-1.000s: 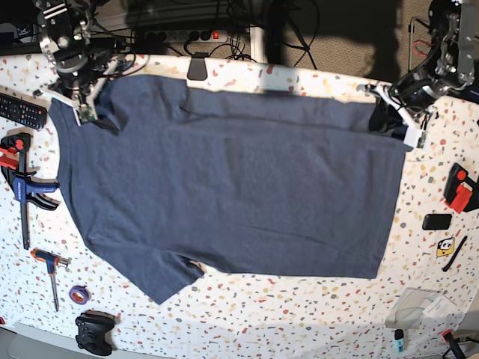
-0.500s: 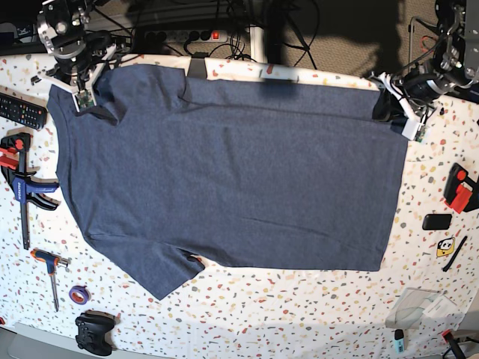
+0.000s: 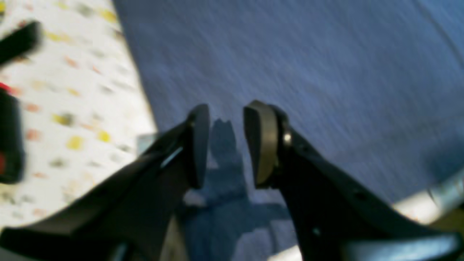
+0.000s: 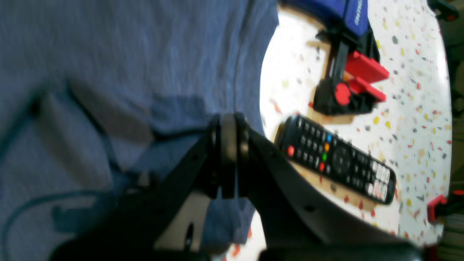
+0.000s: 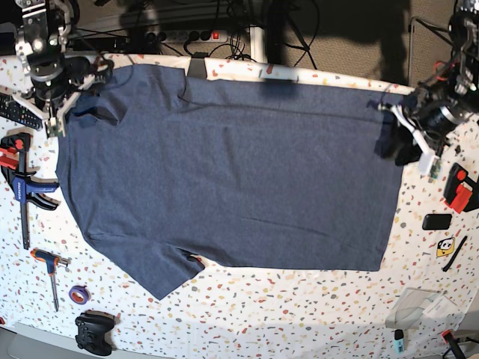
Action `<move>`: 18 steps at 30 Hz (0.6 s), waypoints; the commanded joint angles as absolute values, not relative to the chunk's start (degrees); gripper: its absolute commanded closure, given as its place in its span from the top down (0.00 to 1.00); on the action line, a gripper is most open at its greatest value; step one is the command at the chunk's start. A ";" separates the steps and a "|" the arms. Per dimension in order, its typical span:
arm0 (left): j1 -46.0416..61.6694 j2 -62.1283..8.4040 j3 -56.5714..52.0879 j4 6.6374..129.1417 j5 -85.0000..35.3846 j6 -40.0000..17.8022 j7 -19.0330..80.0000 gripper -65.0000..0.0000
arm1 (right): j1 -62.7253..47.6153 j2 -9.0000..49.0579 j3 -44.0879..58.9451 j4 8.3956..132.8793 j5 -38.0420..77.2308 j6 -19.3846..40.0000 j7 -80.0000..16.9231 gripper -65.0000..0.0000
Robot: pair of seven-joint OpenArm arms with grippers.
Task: Fold the T-shirt properly
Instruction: 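Move the left gripper along the shirt side toward the hem and grasp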
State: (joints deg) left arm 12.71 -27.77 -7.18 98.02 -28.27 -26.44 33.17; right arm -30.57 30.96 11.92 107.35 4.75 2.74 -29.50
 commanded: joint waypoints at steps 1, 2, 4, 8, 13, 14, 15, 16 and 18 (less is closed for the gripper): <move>10.90 -28.42 -7.57 98.91 -27.92 -26.79 31.46 0.32 | -29.78 31.75 12.40 108.36 5.10 2.61 -28.56 0.07; 9.61 -28.40 -7.57 98.80 -26.98 -26.74 31.31 0.32 | -29.10 31.75 12.29 108.36 6.09 2.70 -28.56 0.14; 6.44 -28.42 -7.57 97.89 -26.87 -26.59 31.29 0.32 | -27.79 31.75 12.29 108.38 7.92 4.32 -28.56 0.24; -1.39 -28.40 -7.46 91.26 -27.27 -26.59 31.29 0.32 | -25.58 31.73 12.29 108.38 11.29 8.45 -29.78 0.27; -13.26 -26.44 -7.44 74.39 -29.10 -28.75 31.22 0.32 | -24.03 31.73 12.29 108.36 12.47 9.50 -30.96 0.27; -15.84 -25.87 -7.44 70.72 -29.89 -30.00 31.22 0.32 | -23.81 31.68 12.29 108.36 12.49 9.63 -31.03 0.27; -18.41 -25.36 -7.44 67.16 -30.50 -30.68 31.20 0.32 | -23.75 31.73 12.29 108.36 12.49 9.65 -31.03 0.27; -21.06 -24.80 -7.44 63.64 -30.48 -31.20 30.96 0.32 | -23.64 31.66 12.29 108.36 12.49 9.67 -31.11 0.27; -26.26 -23.81 -7.44 56.47 -29.98 -31.51 29.78 0.32 | -23.66 31.68 12.29 108.36 12.49 9.67 -31.75 0.27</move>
